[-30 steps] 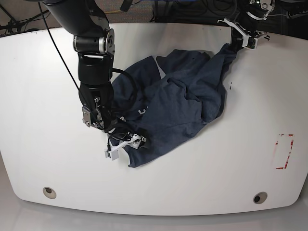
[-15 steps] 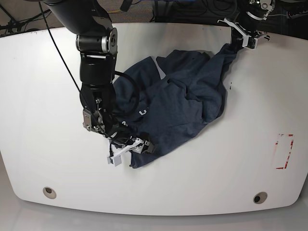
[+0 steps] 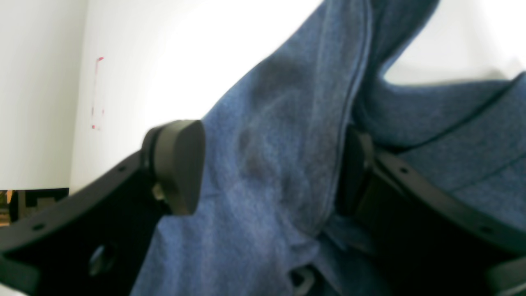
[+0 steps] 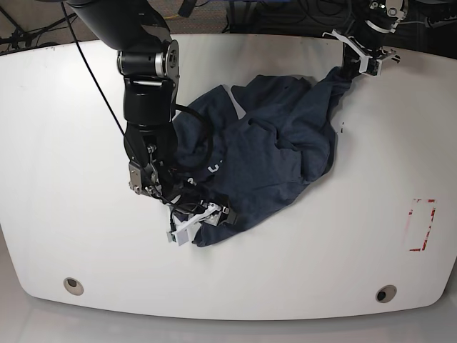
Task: Fold the T-shirt properly
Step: 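Adjust the right gripper's grip on the hem while left holds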
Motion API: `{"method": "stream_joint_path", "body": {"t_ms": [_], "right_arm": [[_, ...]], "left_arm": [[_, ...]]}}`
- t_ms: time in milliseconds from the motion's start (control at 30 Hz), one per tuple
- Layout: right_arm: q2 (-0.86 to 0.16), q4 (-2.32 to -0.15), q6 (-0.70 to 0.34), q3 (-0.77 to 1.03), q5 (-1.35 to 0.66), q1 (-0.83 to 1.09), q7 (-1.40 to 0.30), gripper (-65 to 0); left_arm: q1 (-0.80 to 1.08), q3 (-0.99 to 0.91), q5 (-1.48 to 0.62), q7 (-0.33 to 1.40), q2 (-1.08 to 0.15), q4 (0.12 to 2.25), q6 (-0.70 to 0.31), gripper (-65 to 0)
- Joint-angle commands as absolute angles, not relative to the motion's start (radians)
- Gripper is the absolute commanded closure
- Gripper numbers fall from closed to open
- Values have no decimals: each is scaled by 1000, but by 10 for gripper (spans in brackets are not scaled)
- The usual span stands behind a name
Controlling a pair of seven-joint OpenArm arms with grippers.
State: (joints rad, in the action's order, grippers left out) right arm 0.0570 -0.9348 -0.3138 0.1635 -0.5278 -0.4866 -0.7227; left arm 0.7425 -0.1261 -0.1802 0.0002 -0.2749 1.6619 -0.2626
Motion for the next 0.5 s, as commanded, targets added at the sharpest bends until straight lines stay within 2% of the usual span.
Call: {"method": "stream_joint_path", "body": {"t_ms": [0,233,467], "right_arm": [[67,-986,-326,165,-547,-518,-720,-438],[82,-1050,-326,165,-547,-501,-722,-438],[84,-969,-326,165,-545,-507,-694,-438]], "left_arm": [[757,-127,-165,35,-282,1664,-262,0],[757,-127,-165,35,-282,1662,-262,0],[757,-127,-165,35,-280,1662,-262,0]]}}
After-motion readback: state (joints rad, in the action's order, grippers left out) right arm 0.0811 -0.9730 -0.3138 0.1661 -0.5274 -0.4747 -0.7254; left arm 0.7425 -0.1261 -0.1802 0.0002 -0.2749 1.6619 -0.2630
